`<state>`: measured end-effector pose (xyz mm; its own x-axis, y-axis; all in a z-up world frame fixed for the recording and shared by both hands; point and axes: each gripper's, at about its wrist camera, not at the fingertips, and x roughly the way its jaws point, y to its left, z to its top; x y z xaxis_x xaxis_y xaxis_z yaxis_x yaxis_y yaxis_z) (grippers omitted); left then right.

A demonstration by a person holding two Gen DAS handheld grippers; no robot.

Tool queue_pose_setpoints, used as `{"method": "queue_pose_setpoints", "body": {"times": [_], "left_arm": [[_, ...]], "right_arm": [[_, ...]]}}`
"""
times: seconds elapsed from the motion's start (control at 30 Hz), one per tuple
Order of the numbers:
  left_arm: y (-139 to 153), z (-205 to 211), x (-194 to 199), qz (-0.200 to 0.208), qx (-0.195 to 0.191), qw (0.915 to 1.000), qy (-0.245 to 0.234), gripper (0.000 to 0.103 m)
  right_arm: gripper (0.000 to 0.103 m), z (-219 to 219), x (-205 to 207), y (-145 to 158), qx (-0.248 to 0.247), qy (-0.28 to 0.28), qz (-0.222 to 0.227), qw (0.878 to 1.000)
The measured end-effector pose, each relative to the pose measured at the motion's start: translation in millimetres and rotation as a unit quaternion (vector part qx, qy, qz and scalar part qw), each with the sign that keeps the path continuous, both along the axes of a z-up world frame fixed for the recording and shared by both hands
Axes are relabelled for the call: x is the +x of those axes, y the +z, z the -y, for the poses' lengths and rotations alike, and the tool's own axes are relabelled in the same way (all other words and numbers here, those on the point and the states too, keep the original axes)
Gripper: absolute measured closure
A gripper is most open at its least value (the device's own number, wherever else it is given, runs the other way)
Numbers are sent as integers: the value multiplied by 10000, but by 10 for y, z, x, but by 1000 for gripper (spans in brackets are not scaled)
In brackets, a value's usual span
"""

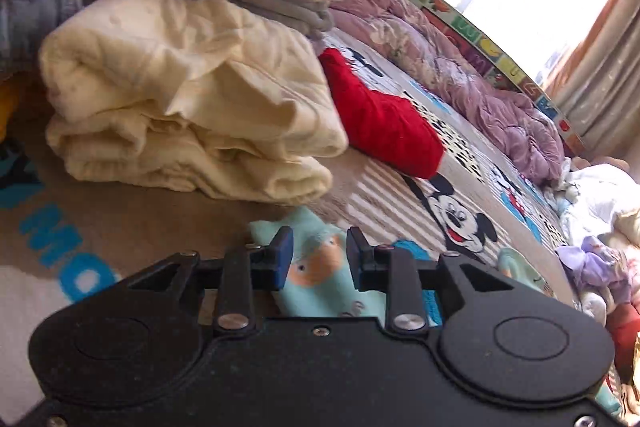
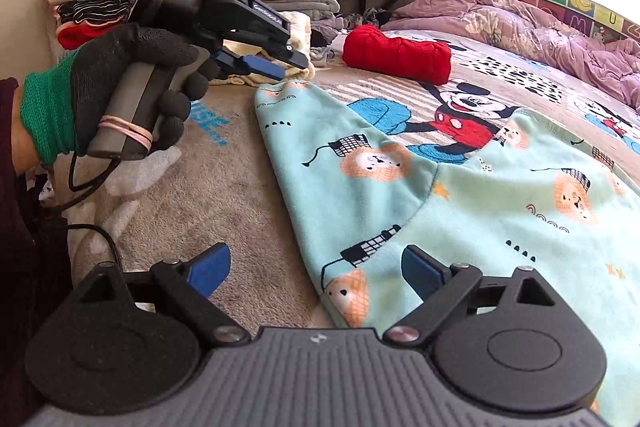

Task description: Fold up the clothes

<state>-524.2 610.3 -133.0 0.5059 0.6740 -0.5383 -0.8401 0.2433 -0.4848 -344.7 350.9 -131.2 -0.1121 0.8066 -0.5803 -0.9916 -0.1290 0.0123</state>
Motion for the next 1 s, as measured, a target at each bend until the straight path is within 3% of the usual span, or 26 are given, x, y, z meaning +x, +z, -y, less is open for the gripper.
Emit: {"method": "queue_pose_setpoints", "body": {"times": [0.13, 0.2, 0.27, 0.3, 0.33, 0.37, 0.4, 0.43, 0.47, 0.5, 0.6, 0.73, 0.8, 0.87, 0.93, 1.0], "left_arm": [[9, -16, -74, 182, -82, 9998, -61, 72], [67, 70, -13, 285, 118, 9986, -424, 71], [91, 178, 118, 530, 158, 9923, -1104, 71], [67, 227, 222, 378, 171, 9894, -1394, 65], [6, 243, 329, -212, 203, 9908, -1318, 65], [-92, 204, 372, -751, 127, 9922, -987, 75], [-173, 143, 295, -595, 20, 9954, -751, 83], [-211, 108, 226, -434, -52, 9974, -568, 83], [-156, 123, 176, -266, -53, 9984, -498, 78], [-89, 164, 150, -187, 32, 9987, -483, 61], [154, 435, 228, -420, 603, 9942, -787, 56], [274, 777, 310, -297, 667, 9915, -1081, 56], [297, 987, 431, -236, 659, 9889, -1309, 56], [291, 1227, 590, -258, 649, 9847, -1594, 56], [255, 1462, 758, -319, 603, 9798, -1881, 56], [211, 1659, 916, -361, 548, 9744, -2149, 56]], "right_arm": [[11, -85, -191, 50, 256, 230, 215, 9992], [10, -189, -221, -19, -37, 267, 201, 9994], [8, -289, -223, -119, -407, 299, 134, 9986], [6, -287, -217, -137, -418, 315, 84, 9986], [5, -269, -215, -138, -355, 328, 40, 9988], [5, -241, -225, -131, -328, 347, 24, 9989], [5, -210, -241, -120, -316, 368, 19, 9988], [5, -164, -261, -103, -308, 445, -2, 9985], [6, -113, -283, -84, -303, 543, -30, 9981], [7, -40, -299, -59, -270, 591, 19, 9979], [11, 227, -232, 46, -124, 515, 60, 9986], [13, 635, 379, 286, 273, -336, -882, 9952], [13, 859, 785, 393, 582, -932, -1392, 9841], [13, 1140, 1229, 467, 942, -1600, -1933, 9634], [13, 1446, 1671, 478, 1292, -2312, -2413, 9336], [13, 1739, 2065, 355, 1551, -3039, -2901, 8941]]}}
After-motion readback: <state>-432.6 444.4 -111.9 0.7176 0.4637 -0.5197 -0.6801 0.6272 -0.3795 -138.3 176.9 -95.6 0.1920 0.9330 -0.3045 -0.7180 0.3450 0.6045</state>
